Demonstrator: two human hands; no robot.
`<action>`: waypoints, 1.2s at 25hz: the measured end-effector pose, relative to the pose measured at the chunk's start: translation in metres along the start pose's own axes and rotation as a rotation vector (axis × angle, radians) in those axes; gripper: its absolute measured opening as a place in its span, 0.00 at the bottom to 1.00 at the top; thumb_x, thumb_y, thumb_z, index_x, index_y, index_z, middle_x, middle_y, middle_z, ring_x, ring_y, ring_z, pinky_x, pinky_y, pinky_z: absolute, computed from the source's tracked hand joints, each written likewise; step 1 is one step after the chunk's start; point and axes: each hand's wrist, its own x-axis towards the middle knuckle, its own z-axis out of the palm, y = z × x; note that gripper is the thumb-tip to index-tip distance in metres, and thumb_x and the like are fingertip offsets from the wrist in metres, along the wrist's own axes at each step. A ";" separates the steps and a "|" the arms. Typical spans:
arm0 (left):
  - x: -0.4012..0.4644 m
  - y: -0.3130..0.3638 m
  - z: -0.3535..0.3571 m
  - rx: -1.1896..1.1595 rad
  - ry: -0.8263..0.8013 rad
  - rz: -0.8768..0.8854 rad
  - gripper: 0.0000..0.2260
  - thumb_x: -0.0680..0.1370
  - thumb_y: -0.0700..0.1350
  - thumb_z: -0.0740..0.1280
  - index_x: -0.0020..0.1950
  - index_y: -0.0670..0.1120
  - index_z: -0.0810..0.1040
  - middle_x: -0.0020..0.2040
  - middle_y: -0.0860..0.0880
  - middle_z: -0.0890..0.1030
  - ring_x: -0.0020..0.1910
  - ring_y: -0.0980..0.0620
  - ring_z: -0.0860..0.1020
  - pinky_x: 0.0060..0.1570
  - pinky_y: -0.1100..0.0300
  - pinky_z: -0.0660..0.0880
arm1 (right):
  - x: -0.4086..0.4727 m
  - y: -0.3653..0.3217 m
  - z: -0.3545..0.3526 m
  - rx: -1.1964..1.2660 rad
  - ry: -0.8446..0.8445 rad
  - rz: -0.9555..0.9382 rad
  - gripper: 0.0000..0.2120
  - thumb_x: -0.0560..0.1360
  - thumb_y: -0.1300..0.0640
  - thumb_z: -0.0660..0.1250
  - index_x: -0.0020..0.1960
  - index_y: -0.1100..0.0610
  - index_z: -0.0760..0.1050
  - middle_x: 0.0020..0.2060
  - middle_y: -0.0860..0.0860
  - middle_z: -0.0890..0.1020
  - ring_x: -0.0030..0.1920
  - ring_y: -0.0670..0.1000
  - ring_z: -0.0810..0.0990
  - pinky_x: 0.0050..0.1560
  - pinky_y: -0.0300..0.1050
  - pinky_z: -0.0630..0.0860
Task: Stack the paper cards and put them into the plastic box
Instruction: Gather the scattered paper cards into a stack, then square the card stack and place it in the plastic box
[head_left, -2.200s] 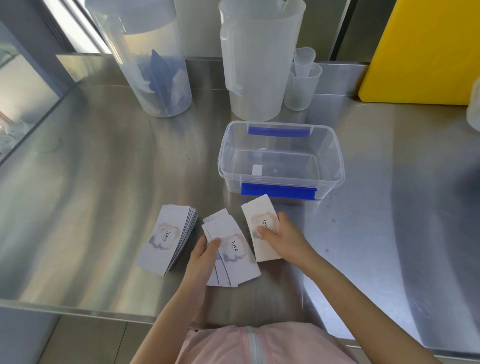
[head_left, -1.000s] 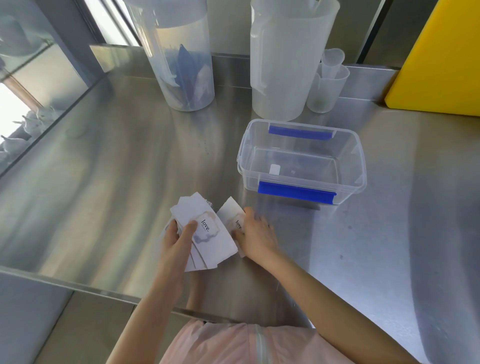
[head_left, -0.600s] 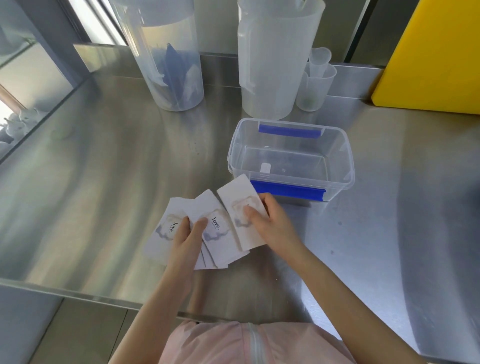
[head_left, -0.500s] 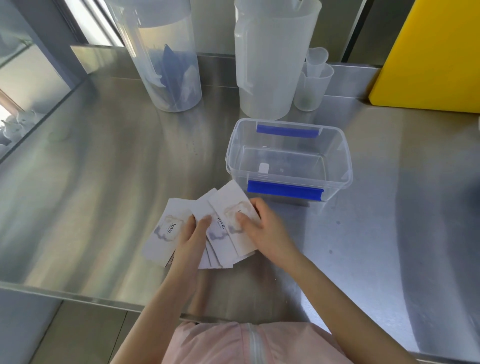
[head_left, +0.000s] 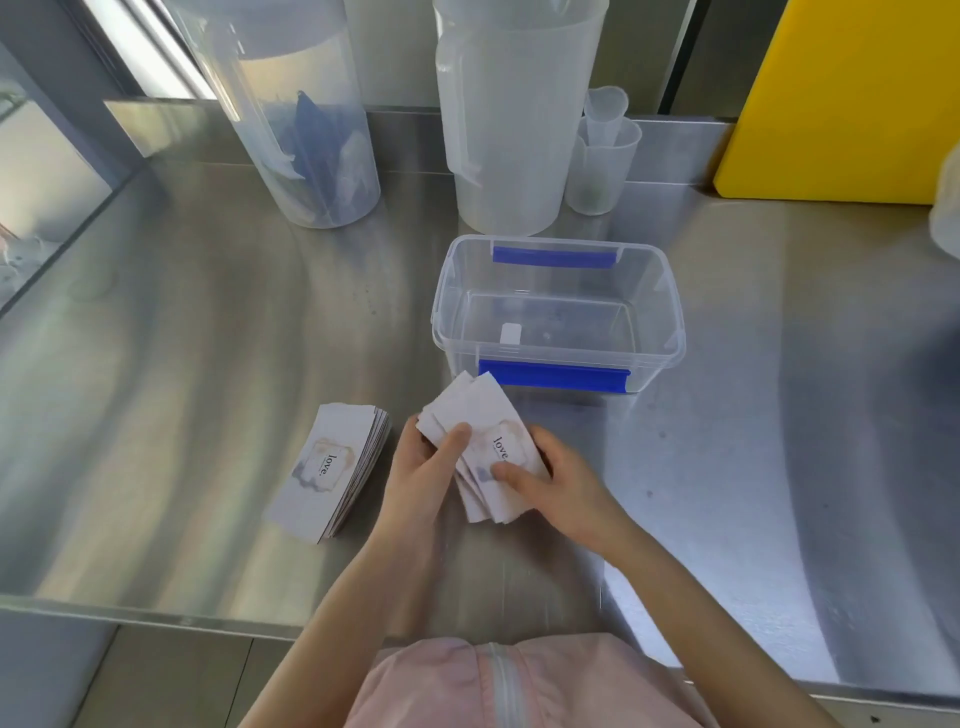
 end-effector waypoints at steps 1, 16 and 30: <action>0.004 0.000 -0.002 0.062 -0.025 0.033 0.07 0.75 0.37 0.63 0.50 0.46 0.72 0.45 0.48 0.79 0.43 0.54 0.78 0.41 0.68 0.76 | -0.001 0.000 -0.011 -0.119 0.014 -0.032 0.13 0.73 0.53 0.67 0.56 0.49 0.71 0.46 0.41 0.79 0.47 0.46 0.78 0.43 0.33 0.73; 0.027 -0.049 -0.007 0.796 -0.145 0.190 0.13 0.72 0.42 0.67 0.50 0.50 0.65 0.48 0.46 0.78 0.48 0.45 0.76 0.44 0.62 0.67 | -0.001 0.042 -0.030 -0.211 0.241 -0.077 0.31 0.73 0.56 0.66 0.72 0.50 0.56 0.62 0.43 0.66 0.64 0.44 0.67 0.60 0.29 0.63; 0.024 -0.051 0.002 0.889 -0.087 0.173 0.16 0.75 0.42 0.64 0.60 0.41 0.65 0.59 0.43 0.74 0.63 0.45 0.67 0.59 0.57 0.62 | -0.001 0.056 -0.015 -0.351 0.316 -0.025 0.21 0.78 0.59 0.58 0.70 0.54 0.60 0.63 0.54 0.75 0.61 0.52 0.75 0.63 0.40 0.69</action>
